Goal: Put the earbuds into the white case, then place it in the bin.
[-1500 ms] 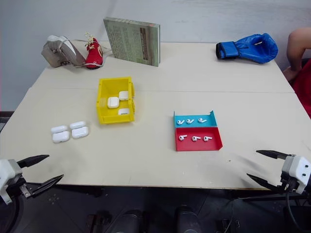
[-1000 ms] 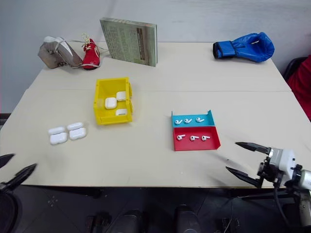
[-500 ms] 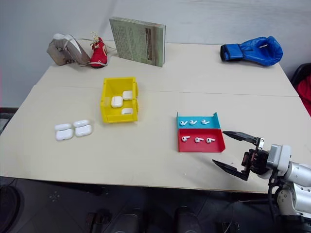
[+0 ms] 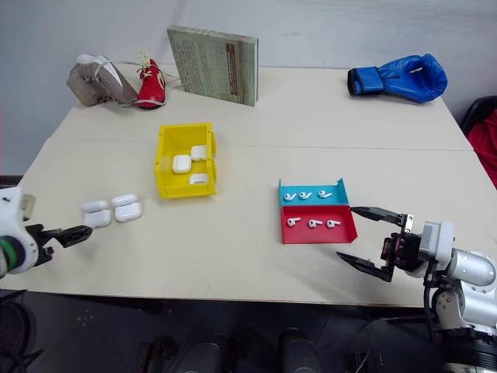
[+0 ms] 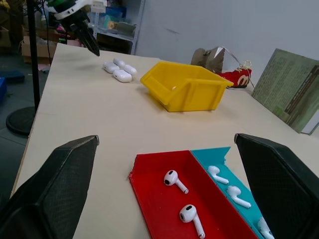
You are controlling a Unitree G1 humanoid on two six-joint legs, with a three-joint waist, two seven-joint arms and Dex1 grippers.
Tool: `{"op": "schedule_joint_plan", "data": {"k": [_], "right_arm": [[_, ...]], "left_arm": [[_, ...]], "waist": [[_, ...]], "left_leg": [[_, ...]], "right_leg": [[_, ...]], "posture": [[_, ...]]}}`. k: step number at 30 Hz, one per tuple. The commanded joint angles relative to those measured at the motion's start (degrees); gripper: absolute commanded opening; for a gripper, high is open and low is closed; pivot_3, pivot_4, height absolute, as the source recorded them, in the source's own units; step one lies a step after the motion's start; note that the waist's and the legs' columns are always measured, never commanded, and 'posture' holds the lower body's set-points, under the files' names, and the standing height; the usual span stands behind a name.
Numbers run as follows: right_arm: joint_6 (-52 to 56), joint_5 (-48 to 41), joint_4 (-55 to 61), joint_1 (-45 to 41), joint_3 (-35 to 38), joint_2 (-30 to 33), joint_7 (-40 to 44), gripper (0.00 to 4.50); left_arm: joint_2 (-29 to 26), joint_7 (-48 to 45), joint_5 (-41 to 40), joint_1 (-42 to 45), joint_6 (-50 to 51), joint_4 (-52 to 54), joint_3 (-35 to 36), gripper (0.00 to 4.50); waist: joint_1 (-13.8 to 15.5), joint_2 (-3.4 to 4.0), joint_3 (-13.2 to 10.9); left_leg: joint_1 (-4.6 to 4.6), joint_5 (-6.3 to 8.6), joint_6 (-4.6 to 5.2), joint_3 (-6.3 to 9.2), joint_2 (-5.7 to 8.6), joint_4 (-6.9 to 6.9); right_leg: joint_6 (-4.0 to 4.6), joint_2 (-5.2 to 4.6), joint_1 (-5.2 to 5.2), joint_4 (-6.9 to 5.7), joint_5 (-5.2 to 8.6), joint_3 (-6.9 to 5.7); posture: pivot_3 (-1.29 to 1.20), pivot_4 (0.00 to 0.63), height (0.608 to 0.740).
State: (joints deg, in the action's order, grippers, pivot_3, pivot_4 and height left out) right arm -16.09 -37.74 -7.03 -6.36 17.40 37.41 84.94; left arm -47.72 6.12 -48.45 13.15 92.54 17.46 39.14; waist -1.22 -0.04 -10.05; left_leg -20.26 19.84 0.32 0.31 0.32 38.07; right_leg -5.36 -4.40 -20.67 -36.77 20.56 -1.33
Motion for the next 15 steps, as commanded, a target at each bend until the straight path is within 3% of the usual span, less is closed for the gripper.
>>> {"op": "schedule_joint_plan", "data": {"k": [1, 8, 15], "right_arm": [[1.18, 0.17, 3.38, -0.34, -0.28, 0.18, -1.89, 4.50], [3.31, 0.95, 9.60, 1.21, -1.21, -0.42, -6.68, 4.50], [4.91, 1.18, 13.37, 2.00, -1.42, -0.50, -10.29, 4.50]], "left_arm": [[1.36, 2.19, 4.65, 4.99, -0.04, -2.27, -1.87, 4.48], [7.96, 3.03, 13.78, 12.73, -0.40, -6.31, -5.86, 4.48], [10.67, 1.73, 20.50, 15.48, -3.77, -10.35, -7.73, 4.48]], "waist": [[0.00, -0.01, 0.00], [0.33, -0.02, -0.01], [0.95, -0.07, -0.03]], "left_leg": [[-0.01, 0.00, 0.00, 0.01, 0.00, 0.03], [-0.03, -0.02, -0.06, 0.01, 0.02, 0.14], [-0.06, -0.04, -0.11, 0.00, 0.02, 0.16]], "right_leg": [[0.00, 0.00, 0.00, 0.00, 0.00, 0.00], [-0.02, 0.01, -0.03, -0.09, -0.01, -0.02], [-0.03, 0.03, -0.10, -0.10, -0.01, -0.02]], "posture": [[0.00, 0.150, 0.740], [0.00, 0.150, 0.740], [0.00, 0.150, 0.740]]}}
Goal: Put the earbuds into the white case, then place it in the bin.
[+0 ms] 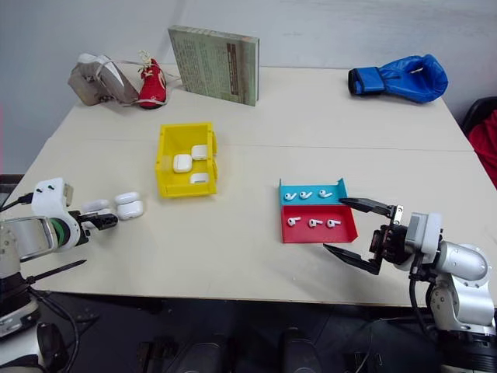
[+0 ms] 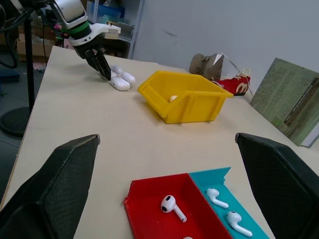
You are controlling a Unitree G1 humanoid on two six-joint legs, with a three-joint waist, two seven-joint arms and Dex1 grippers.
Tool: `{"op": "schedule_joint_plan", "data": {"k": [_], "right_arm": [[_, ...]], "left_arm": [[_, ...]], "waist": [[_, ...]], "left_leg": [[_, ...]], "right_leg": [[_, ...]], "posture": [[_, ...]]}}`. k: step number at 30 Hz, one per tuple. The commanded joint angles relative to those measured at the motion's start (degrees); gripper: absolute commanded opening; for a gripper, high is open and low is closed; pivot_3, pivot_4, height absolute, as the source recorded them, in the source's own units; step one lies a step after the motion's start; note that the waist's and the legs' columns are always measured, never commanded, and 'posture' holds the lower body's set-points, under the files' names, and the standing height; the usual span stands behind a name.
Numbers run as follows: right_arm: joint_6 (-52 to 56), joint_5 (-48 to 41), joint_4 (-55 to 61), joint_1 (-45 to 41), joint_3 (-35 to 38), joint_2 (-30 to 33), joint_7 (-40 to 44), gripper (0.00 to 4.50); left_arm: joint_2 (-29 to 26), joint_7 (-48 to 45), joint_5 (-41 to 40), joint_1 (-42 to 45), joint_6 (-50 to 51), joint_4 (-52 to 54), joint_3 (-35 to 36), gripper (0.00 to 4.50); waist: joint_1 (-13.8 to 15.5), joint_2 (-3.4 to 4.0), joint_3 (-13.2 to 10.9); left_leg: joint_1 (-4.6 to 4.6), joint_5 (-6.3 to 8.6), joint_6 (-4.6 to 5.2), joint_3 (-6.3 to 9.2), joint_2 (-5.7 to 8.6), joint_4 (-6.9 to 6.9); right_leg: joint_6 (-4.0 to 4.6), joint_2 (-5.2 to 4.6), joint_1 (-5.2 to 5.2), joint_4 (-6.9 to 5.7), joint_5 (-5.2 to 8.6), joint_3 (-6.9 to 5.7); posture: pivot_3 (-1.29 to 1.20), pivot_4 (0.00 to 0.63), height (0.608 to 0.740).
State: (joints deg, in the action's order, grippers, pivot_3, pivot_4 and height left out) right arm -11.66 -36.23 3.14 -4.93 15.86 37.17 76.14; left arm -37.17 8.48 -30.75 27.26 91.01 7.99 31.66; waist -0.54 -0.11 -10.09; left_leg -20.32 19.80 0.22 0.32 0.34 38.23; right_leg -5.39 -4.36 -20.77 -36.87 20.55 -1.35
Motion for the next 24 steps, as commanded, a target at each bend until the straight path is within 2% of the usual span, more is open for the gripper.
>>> {"op": "schedule_joint_plan", "data": {"k": [1, 12, 16, 24], "right_arm": [[0.76, -0.31, 3.92, 0.72, 0.07, -0.30, -2.01, 4.50], [4.90, 0.10, 10.13, 0.77, -0.66, -0.07, -7.63, 4.50], [5.36, 0.37, 10.28, 0.31, -0.96, -0.06, -8.33, 4.50], [4.27, 0.74, 9.00, 0.73, -0.78, -0.30, -8.27, 4.50]], "left_arm": [[0.63, -0.88, 3.57, 1.66, -2.71, -1.39, -0.60, 4.48], [4.02, -3.91, 9.16, 3.76, -6.58, -5.69, -3.21, 4.48], [6.38, -3.06, 11.40, 5.03, -6.67, -6.04, -2.07, 4.48], [14.82, -0.25, 16.54, 3.56, -1.89, 3.30, 1.89, 4.48]], "waist": [[0.43, 0.00, 0.00], [0.81, 0.01, 0.01], [0.97, 0.02, 0.01], [1.66, 0.03, 0.02]], "left_leg": [[0.00, 0.00, 0.00, 0.00, 0.00, 0.01], [0.02, -0.08, -0.10, 0.04, 0.01, 0.04], [0.03, -0.14, -0.15, 0.04, 0.01, 0.05], [0.01, -0.14, -0.15, 0.04, 0.02, 0.02]], "right_leg": [[0.00, 0.00, 0.00, 0.00, 0.00, 0.00], [0.00, -0.01, 0.00, 0.02, 0.00, -0.03], [0.00, -0.01, 0.00, -0.02, 0.00, -0.03], [-0.01, 0.00, 0.01, -0.03, -0.01, -0.04]], "posture": [[0.00, 0.150, 0.740], [0.00, 0.150, 0.740], [0.00, 0.150, 0.740], [0.00, 0.150, 0.740]]}}
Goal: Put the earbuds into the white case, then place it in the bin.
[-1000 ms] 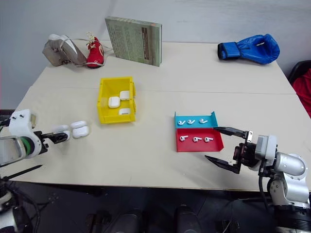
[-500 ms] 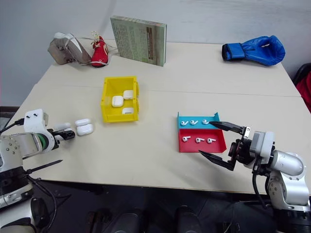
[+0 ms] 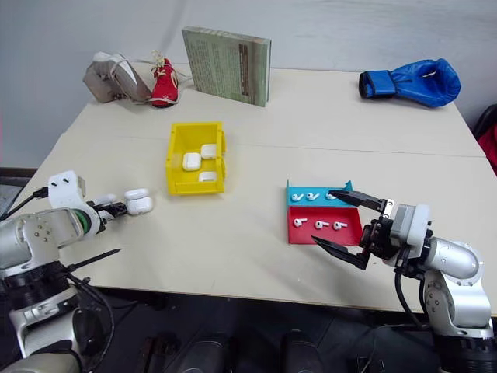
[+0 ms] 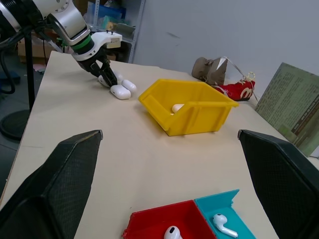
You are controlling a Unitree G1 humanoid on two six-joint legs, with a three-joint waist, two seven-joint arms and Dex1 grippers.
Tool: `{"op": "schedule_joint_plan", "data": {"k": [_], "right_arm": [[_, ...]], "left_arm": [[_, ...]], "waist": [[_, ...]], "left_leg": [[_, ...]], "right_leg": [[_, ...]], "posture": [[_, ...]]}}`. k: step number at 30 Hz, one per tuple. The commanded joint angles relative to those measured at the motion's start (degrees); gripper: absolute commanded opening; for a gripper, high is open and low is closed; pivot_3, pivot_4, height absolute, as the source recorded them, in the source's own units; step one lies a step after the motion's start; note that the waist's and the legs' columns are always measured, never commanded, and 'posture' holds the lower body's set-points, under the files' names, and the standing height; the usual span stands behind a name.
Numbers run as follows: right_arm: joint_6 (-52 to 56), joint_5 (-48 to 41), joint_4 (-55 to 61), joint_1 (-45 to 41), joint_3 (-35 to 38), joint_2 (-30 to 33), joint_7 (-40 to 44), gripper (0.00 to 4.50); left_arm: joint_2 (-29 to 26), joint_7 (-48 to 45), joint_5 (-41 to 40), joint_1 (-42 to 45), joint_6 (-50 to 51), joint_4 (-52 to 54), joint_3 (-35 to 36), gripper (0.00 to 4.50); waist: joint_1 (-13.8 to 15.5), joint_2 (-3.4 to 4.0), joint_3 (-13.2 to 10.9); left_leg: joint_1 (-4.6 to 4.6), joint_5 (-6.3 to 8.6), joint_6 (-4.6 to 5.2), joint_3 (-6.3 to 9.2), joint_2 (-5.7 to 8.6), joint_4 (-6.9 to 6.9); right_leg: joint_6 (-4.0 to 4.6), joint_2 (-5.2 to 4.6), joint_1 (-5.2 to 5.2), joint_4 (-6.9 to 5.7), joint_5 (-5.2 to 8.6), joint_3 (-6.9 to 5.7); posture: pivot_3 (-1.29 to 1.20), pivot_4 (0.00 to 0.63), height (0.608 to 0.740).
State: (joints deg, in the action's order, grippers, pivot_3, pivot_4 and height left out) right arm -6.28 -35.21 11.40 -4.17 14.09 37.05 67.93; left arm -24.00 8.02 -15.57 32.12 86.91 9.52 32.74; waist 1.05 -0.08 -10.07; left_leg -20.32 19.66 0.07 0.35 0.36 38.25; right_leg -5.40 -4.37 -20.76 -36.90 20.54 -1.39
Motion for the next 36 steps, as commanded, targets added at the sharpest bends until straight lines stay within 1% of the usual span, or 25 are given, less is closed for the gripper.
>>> {"op": "schedule_joint_plan", "data": {"k": [1, 4, 12, 20, 23, 26, 27, 30, 33, 34, 36], "right_arm": [[-1.37, -0.20, 0.46, 0.10, 0.91, -0.30, 0.11, 4.50], [-1.75, -0.03, 0.02, 0.21, 0.62, -0.57, 0.27, 4.50], [-1.91, 0.33, 0.31, 0.48, 0.34, -0.97, 0.17, 4.50], [-2.08, -0.17, 0.95, 1.95, 1.08, -0.87, 0.24, 4.50], [-2.21, -0.21, 1.00, 2.22, 1.13, -0.92, 0.16, 4.50], [-2.35, -0.23, 1.10, 2.53, 1.08, -1.07, 0.06, 4.50], [-2.43, -0.20, 1.12, 2.66, 1.06, -1.12, 0.08, 4.50], [-2.85, 0.03, 0.88, 2.99, 1.07, -1.34, 0.09, 4.50], [-3.03, 0.15, 0.83, 3.45, 1.37, -1.37, -0.03, 4.50], [-3.11, 0.16, 0.77, 3.58, 1.41, -1.31, -0.02, 4.50], [-3.25, 0.17, 0.63, 3.88, 1.51, -1.13, 0.04, 4.50]], "left_arm": [[2.40, 0.32, 1.97, -1.25, 1.84, 1.92, 1.00, 4.48], [3.48, 0.14, 3.32, -0.50, 0.43, 0.79, 0.90, 4.48], [3.28, -1.05, 5.32, 1.02, -2.89, -3.18, -0.36, 4.48], [3.91, -1.62, 6.25, 0.21, -2.93, -2.78, -1.07, 4.48], [3.83, -1.88, 6.60, 0.02, -2.78, -2.54, -1.29, 3.87], [3.69, -2.27, 7.01, -0.37, -2.81, -2.15, -1.53, 2.98], [3.52, -2.51, 7.08, -0.67, -2.80, -1.90, -1.63, 2.80], [1.88, -4.27, 6.75, -2.78, -2.82, 0.56, -1.49, 2.79], [-1.24, -7.38, 5.99, -6.02, -6.24, 4.48, -0.14, 2.79], [-2.51, -9.10, 5.42, -7.43, -8.41, 5.64, 0.50, 2.79], [-4.40, -14.75, 2.29, -10.44, -16.08, 8.39, 5.00, 2.79]], "waist": [[0.11, 0.00, 0.00], [0.15, 0.00, 0.00], [0.20, 0.02, 0.01], [0.22, 0.02, 0.01], [0.22, 0.02, 0.01], [0.27, 0.02, 0.01], [0.28, 0.02, 0.01], [0.22, 0.02, 0.01], [-0.17, 0.00, 0.00], [-0.37, 0.00, 0.00], [-0.95, -0.05, -0.03]], "left_leg": [[0.00, 0.00, 0.00, 0.00, 0.00, -0.01], [0.00, 0.00, 0.00, -0.01, 0.00, -0.01], [0.05, -0.07, -0.09, -0.01, 0.00, 0.00], [0.05, -0.12, -0.15, 0.01, -0.02, -0.02], [0.05, -0.12, -0.15, 0.01, -0.02, -0.02], [0.05, -0.12, -0.14, 0.01, -0.02, -0.03], [0.05, -0.12, -0.14, 0.02, -0.02, -0.03], [0.05, -0.11, -0.15, 0.02, -0.02, -0.07], [0.04, -0.11, -0.15, 0.02, -0.02, -0.12], [0.04, -0.11, -0.15, 0.02, -0.03, -0.13], [0.03, -0.11, -0.15, 0.02, -0.04, -0.14]], "right_leg": [[0.00, 0.00, 0.00, 0.01, 0.00, 0.00], [0.00, 0.01, 0.00, 0.04, 0.00, 0.00], [0.00, 0.03, 0.01, 0.02, 0.00, 0.00], [0.00, 0.04, 0.02, 0.02, 0.00, -0.01], [0.00, 0.04, 0.01, 0.02, 0.00, -0.01], [0.00, 0.04, 0.02, 0.03, 0.00, -0.01], [0.00, 0.04, 0.02, 0.03, 0.00, -0.01], [0.00, 0.04, 0.01, 0.04, 0.00, -0.01], [0.00, 0.04, -0.01, 0.06, 0.00, 0.00], [0.00, 0.05, -0.02, 0.06, 0.00, 0.00], [0.00, 0.05, -0.02, 0.12, 0.00, 0.00]], "posture": [[0.00, 0.150, 0.740], [0.00, 0.150, 0.740], [0.00, 0.150, 0.740], [0.00, 0.150, 0.740], [0.00, 0.150, 0.740], [0.00, 0.150, 0.740], [0.00, 0.150, 0.740], [0.00, 0.150, 0.740], [0.00, 0.150, 0.740], [0.00, 0.150, 0.740], [0.00, 0.150, 0.740]]}}
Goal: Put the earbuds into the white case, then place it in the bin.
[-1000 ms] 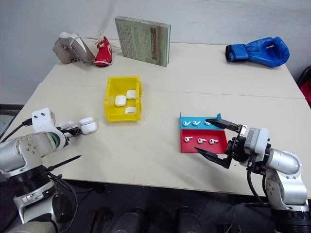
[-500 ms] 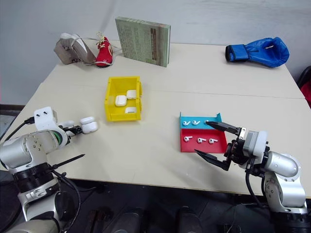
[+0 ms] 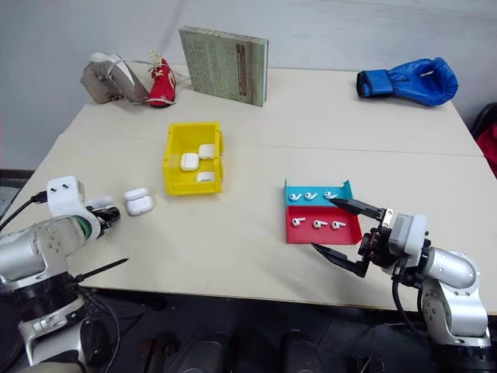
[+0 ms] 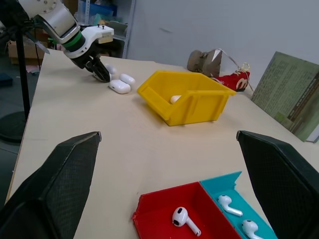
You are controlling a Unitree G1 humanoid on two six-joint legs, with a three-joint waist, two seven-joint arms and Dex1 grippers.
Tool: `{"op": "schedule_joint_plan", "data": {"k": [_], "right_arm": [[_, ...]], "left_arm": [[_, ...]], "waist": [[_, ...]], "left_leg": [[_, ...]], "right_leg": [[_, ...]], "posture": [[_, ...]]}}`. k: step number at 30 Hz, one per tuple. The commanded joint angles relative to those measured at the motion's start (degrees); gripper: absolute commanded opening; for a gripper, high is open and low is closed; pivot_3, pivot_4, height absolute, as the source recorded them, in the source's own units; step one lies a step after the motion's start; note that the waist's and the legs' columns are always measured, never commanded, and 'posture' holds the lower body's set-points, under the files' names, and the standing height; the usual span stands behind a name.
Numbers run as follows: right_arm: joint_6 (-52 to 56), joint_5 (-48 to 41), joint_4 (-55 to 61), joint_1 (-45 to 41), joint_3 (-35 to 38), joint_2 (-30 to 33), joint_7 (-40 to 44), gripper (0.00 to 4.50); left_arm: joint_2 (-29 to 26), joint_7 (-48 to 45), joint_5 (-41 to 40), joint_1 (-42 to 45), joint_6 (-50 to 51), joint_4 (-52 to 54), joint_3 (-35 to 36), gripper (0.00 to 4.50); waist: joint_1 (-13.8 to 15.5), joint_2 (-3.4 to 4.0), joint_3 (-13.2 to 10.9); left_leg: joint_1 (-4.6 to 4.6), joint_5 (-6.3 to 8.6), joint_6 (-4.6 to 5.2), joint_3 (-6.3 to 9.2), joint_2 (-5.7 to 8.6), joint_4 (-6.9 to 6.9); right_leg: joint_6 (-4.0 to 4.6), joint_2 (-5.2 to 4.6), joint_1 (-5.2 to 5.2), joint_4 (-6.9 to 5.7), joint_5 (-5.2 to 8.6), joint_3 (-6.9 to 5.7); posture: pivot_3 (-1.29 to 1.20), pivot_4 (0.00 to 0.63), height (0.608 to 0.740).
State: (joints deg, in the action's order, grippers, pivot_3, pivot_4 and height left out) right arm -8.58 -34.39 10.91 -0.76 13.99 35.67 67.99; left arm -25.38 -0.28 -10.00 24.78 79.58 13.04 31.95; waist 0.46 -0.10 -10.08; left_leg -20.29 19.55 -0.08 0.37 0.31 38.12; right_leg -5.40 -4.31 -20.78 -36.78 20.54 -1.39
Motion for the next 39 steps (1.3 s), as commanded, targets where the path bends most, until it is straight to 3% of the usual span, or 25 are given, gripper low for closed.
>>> {"op": "schedule_joint_plan", "data": {"k": [1, 6, 10, 13, 18, 22, 26, 31, 39], "right_arm": [[-1.01, -0.62, 0.96, 0.60, 1.79, 0.35, -0.06, 4.50], [-0.33, -1.39, 0.29, 2.07, 4.64, 2.34, 0.47, 4.50], [3.74, -3.63, 2.61, 6.26, 9.45, 6.35, 0.88, 4.50], [5.07, -3.33, 4.15, 12.43, 14.86, 8.81, 1.41, 4.50], [4.39, 3.05, 5.30, 25.97, 23.34, 7.76, -1.28, 4.50], [-3.15, 6.01, 1.01, 33.25, 27.14, 4.09, 0.28, 4.50], [-4.95, 12.39, -4.17, 37.21, 28.65, 3.09, -4.10, 4.50], [2.02, 8.74, 1.67, 34.32, 26.09, 8.22, -3.30, 4.50], [27.88, 3.72, 11.53, 17.31, 16.20, 28.96, -4.36, 4.50]], "left_arm": [[-3.98, -10.44, -5.42, -4.82, -13.81, 6.09, 7.60, 2.79], [-3.87, -39.41, -25.31, -11.32, -34.58, 9.84, 14.59, 2.79], [-4.76, -52.77, -34.30, -12.95, -38.45, 10.94, 7.37, 2.79], [1.36, -56.93, -40.30, -9.81, -39.55, 10.45, -2.57, 2.79], [10.35, -64.28, -39.80, -8.35, -46.10, 8.08, -17.93, 2.79], [13.37, -68.99, -37.00, -8.12, -52.63, 3.89, -24.30, 2.79], [17.00, -74.27, -36.21, -8.03, -60.40, -1.57, -27.55, 2.79], [16.93, -75.53, -33.74, -8.98, -65.02, -3.73, -29.94, 2.79], [16.49, -76.68, -30.69, -12.27, -71.57, -7.61, -31.72, 2.79]], "waist": [[-0.52, -0.10, -0.06], [-0.27, -0.19, -0.13], [0.63, -0.13, -0.13], [1.16, -0.04, -0.09], [0.94, -0.06, -0.10], [0.41, -0.05, -0.09], [0.05, 0.02, -0.06], [-1.01, 0.12, -0.01], [-0.37, 0.20, 0.03]], "left_leg": [[0.00, 0.00, 0.00, 0.00, -0.02, -0.01], [-0.04, -0.02, -0.06, 0.06, -0.09, -0.01], [-0.04, 0.01, 0.03, 0.25, -0.02, -0.04], [-0.10, 0.00, 0.05, 0.38, -0.02, -0.04], [-0.20, 0.06, 0.20, 0.44, 0.03, -0.03], [-0.19, 0.07, 0.20, 0.34, -0.04, -0.05], [0.08, 0.03, 0.20, 0.10, -0.06, -0.05], [0.13, 0.02, 0.23, -0.18, -0.10, -0.05], [0.06, 0.00, 0.28, -0.08, -0.12, -0.01]], "right_leg": [[0.00, 0.01, 0.00, 0.01, 0.00, 0.00], [0.03, 0.01, 0.14, 0.36, 0.01, -0.08], [0.03, -0.10, 0.35, 0.68, 0.01, -0.24], [0.03, -0.09, 0.41, 0.79, 0.01, -0.38], [-0.01, -0.04, 0.52, 0.88, -0.01, -0.52], [-0.01, 0.11, 0.51, 0.92, -0.01, -0.49], [-0.01, 0.17, 0.70, 0.92, 0.00, -0.20], [0.01, 0.23, 0.71, 1.02, 0.01, 0.18], [-0.01, 0.23, 0.55, 0.91, -0.01, 0.23]], "posture": [[0.00, 0.150, 0.740], [0.00, 0.150, 0.740], [0.00, 0.150, 0.740], [0.00, 0.150, 0.740], [0.00, 0.150, 0.740], [0.00, 0.150, 0.740], [0.00, 0.150, 0.740], [0.00, 0.150, 0.740], [0.00, 0.150, 0.740]]}}
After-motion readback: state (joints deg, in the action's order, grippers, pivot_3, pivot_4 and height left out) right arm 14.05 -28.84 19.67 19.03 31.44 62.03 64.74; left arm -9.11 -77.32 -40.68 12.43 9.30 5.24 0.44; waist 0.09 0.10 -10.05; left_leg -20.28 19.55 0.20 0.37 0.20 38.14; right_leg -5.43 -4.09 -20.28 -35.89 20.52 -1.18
